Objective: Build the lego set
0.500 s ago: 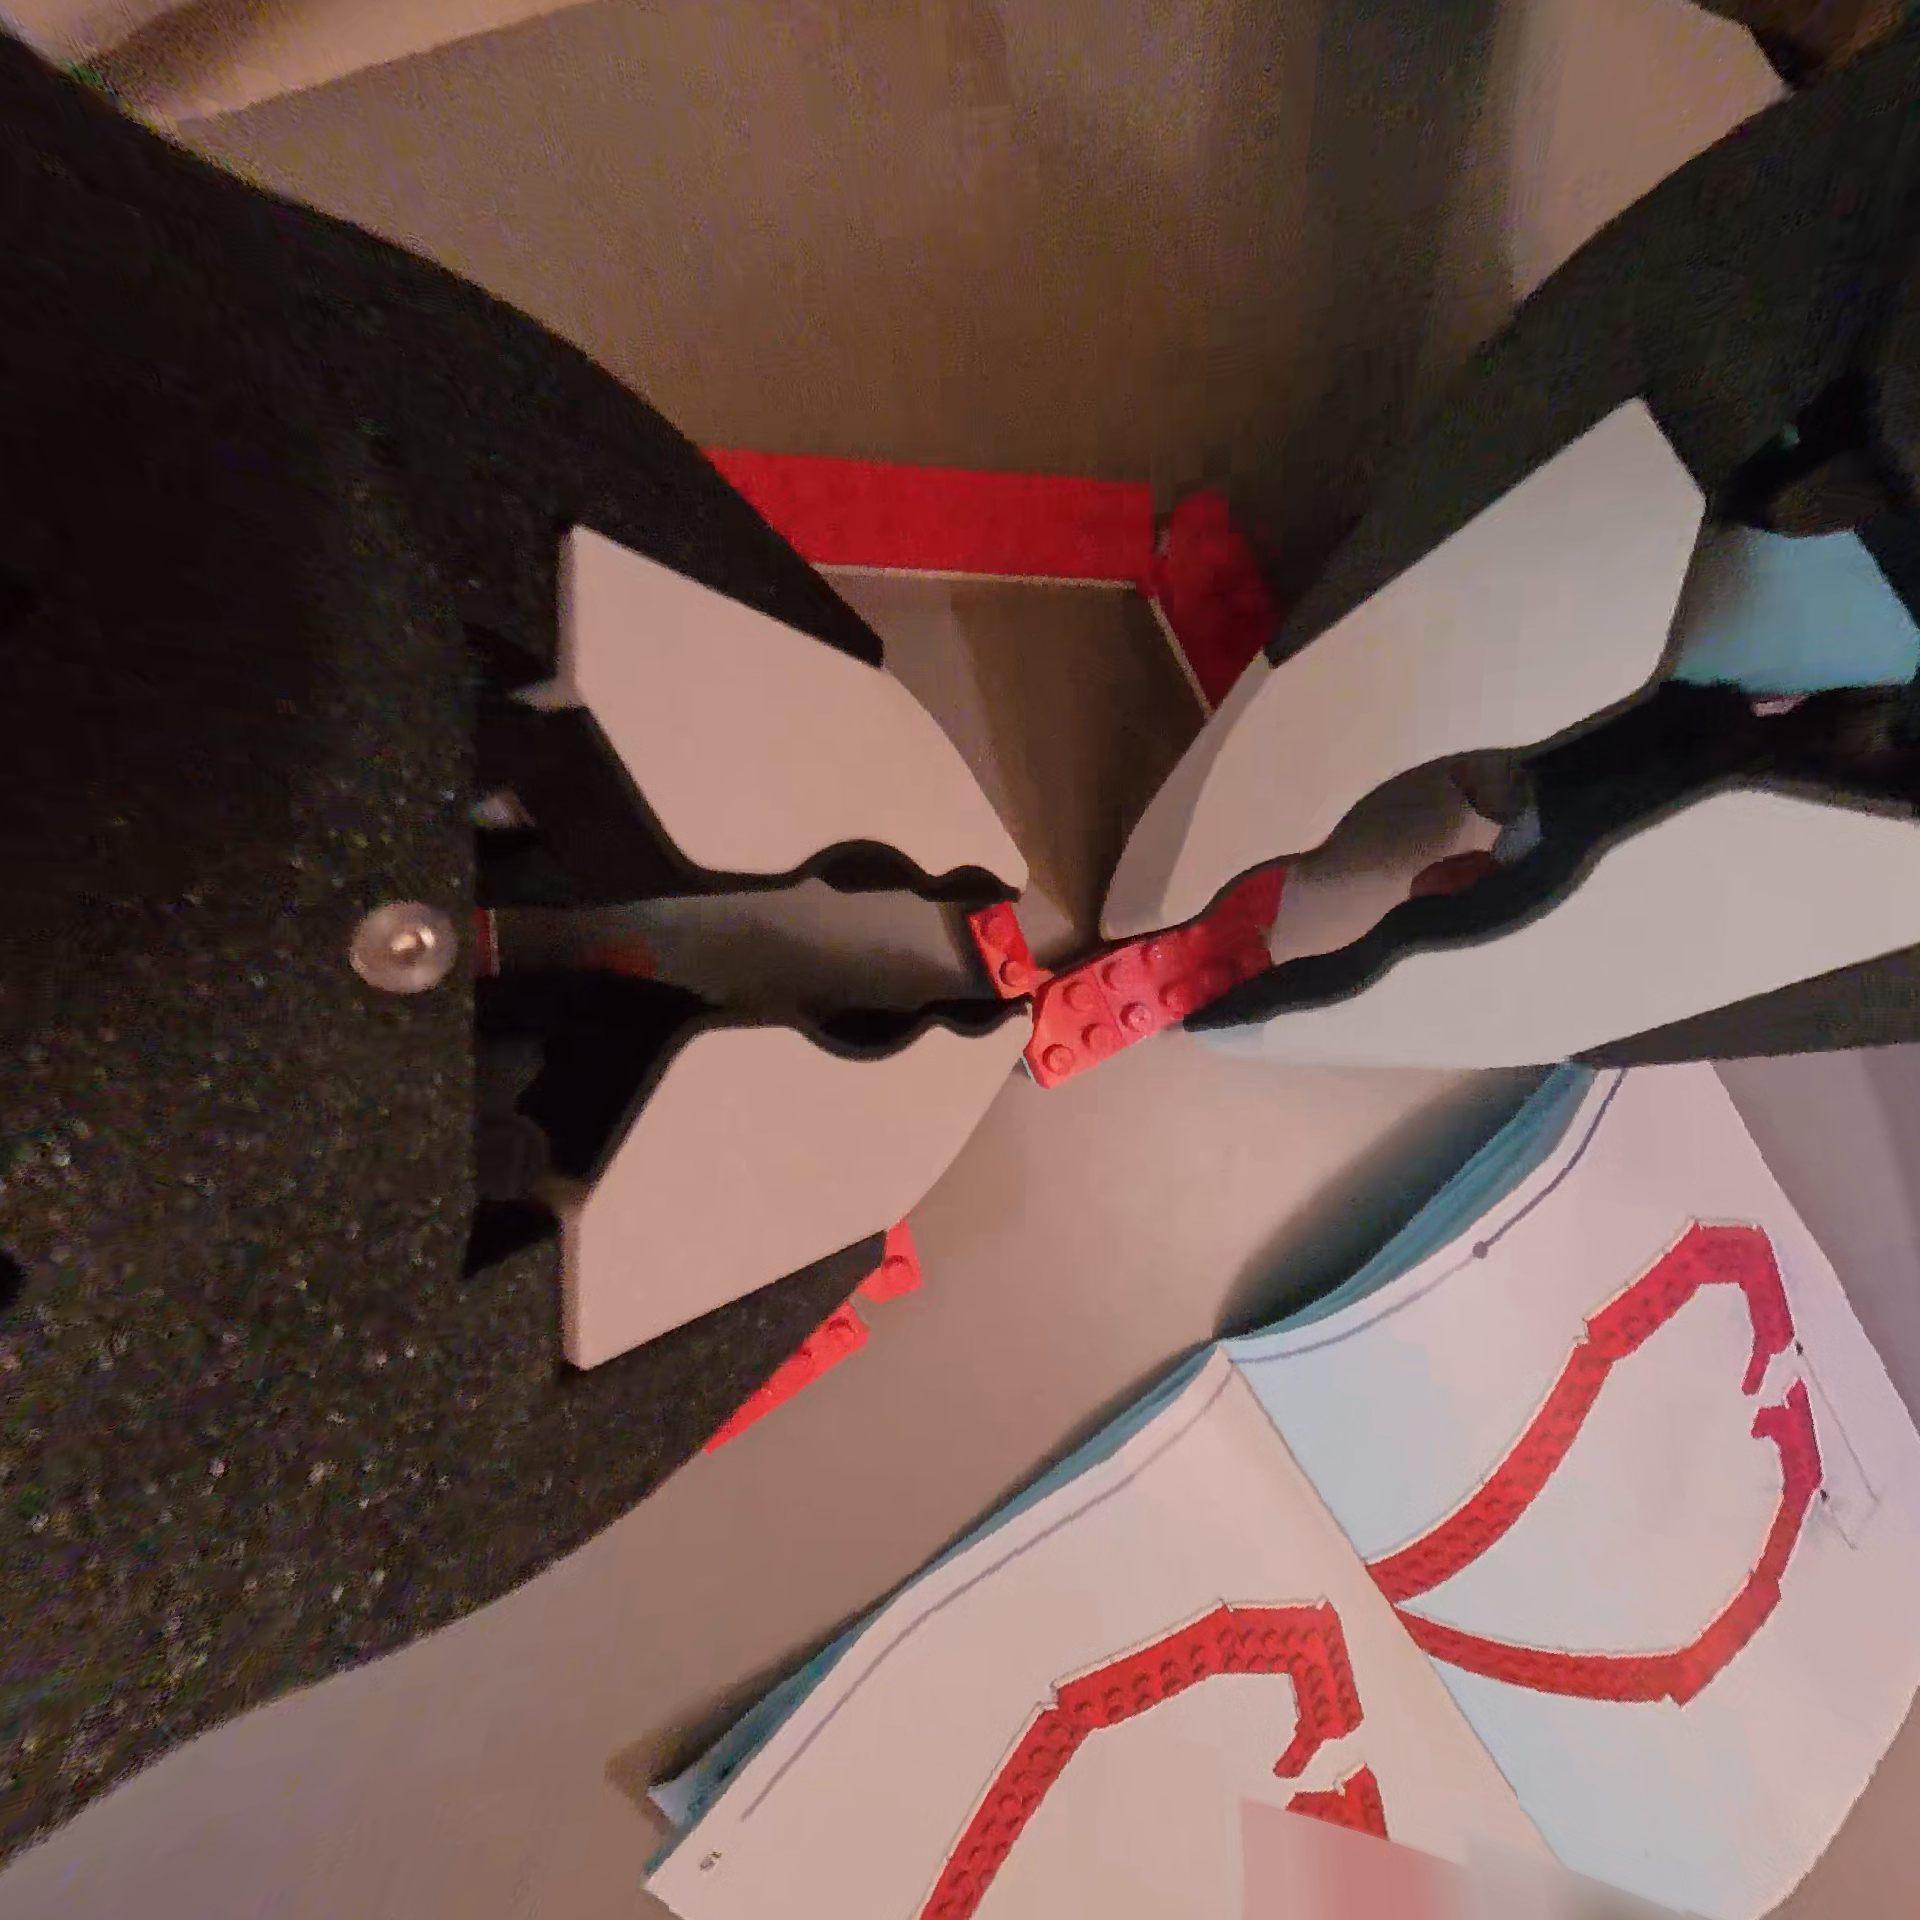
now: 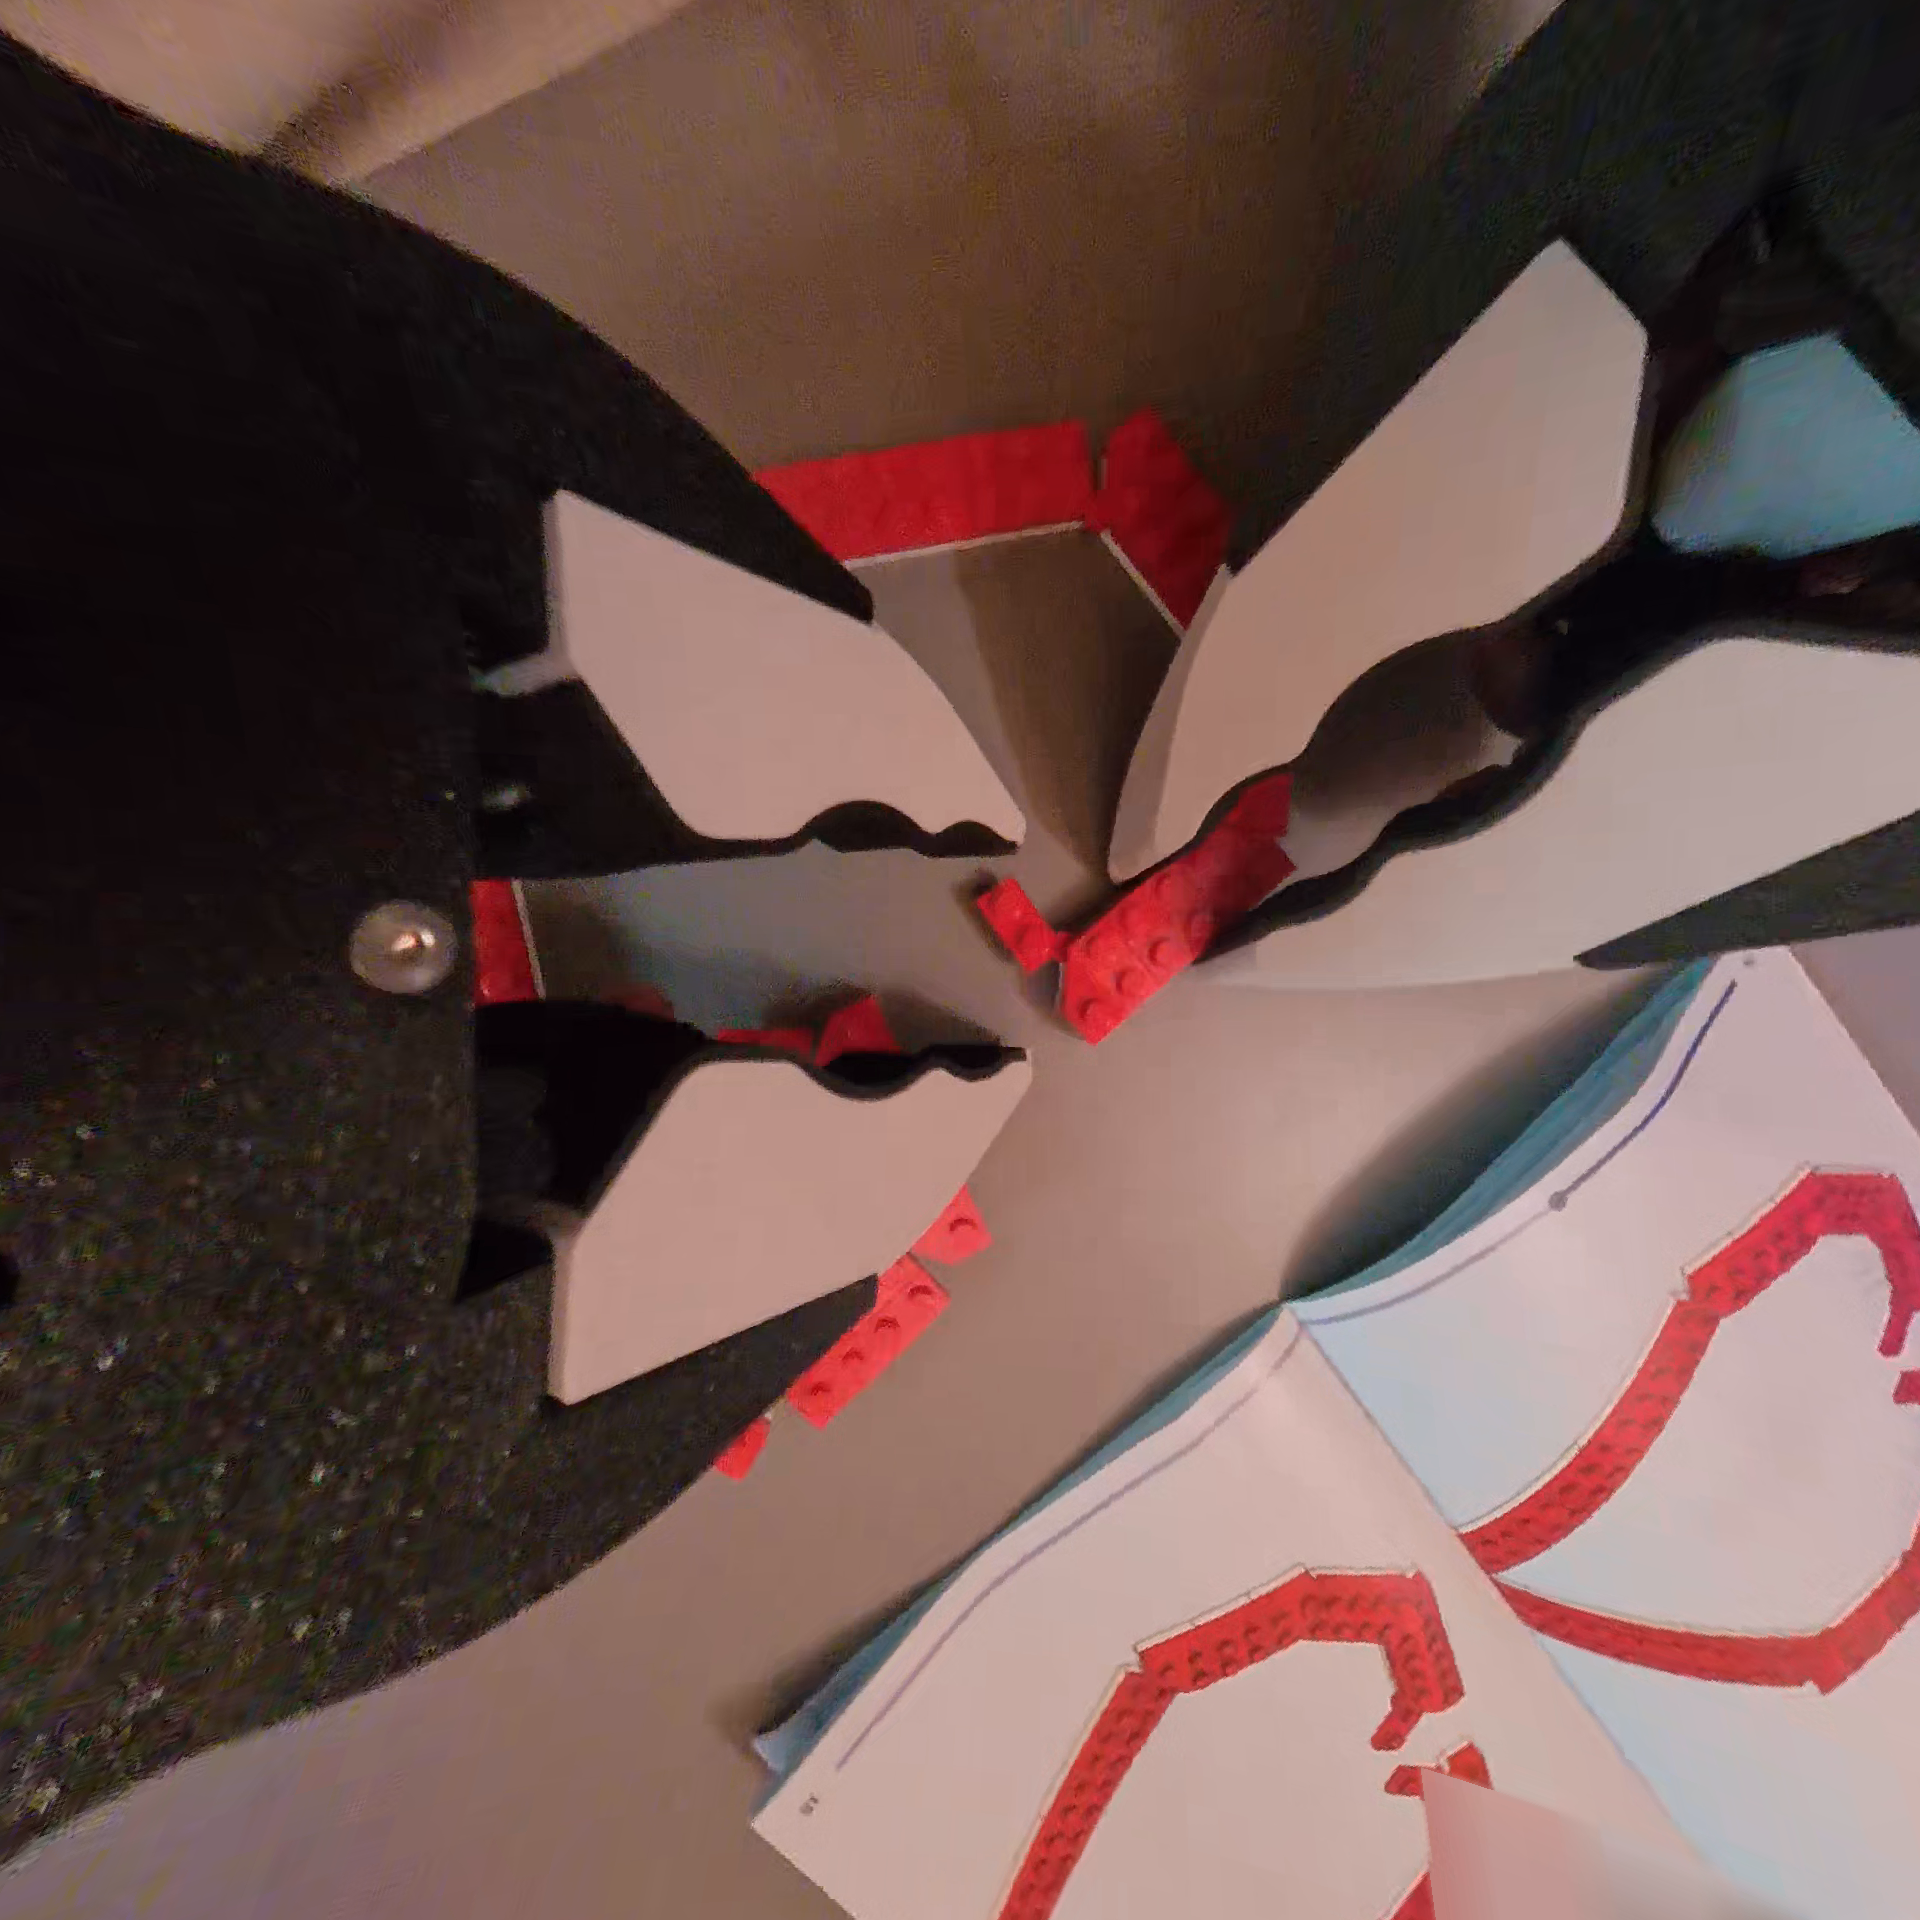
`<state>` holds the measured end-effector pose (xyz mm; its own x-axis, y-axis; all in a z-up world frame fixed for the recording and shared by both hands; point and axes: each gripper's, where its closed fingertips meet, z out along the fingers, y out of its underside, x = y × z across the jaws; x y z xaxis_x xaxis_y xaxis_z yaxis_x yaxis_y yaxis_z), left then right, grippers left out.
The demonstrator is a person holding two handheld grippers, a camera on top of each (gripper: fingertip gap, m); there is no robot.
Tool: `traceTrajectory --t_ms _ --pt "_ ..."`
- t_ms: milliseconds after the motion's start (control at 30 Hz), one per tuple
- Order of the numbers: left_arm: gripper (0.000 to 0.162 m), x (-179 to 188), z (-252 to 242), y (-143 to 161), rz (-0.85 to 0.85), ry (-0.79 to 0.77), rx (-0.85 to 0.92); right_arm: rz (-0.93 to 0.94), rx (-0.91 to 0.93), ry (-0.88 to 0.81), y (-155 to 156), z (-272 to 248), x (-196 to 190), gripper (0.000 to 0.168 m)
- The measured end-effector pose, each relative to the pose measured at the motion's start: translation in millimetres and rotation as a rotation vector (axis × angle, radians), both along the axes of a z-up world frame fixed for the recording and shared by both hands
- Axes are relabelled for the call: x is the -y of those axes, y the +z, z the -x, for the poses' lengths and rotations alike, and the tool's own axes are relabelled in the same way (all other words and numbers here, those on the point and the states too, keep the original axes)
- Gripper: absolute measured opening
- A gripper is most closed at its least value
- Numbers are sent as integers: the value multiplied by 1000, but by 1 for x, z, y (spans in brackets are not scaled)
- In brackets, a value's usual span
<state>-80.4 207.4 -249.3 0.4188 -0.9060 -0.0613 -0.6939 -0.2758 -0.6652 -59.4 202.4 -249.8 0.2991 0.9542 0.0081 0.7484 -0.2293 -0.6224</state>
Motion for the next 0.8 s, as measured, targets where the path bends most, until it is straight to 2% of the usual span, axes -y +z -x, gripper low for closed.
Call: traceTrajectory --t_ms 133,267,367,600,700,800 --pt "17 -1 -1 0 -1 9 8 3 -94 -107 0 4 5 22" --pt "17 0 -1 0 -8 -5 11 -8 -82 -136 -2 3 3 17" --pt "17 1 0 0 -7 -13 19 -41 -40 -67 -1 2 4 16" --pt "17 4 -1 0 -11 -28 11 -130 128 262 0 -1 5 14" --pt "17 4 -1 0 -4 -24 10 -86 140 280 -1 -1 4 13" --pt "17 4 -1 0 -11 -28 7 -42 92 295 6 -8 9 21"
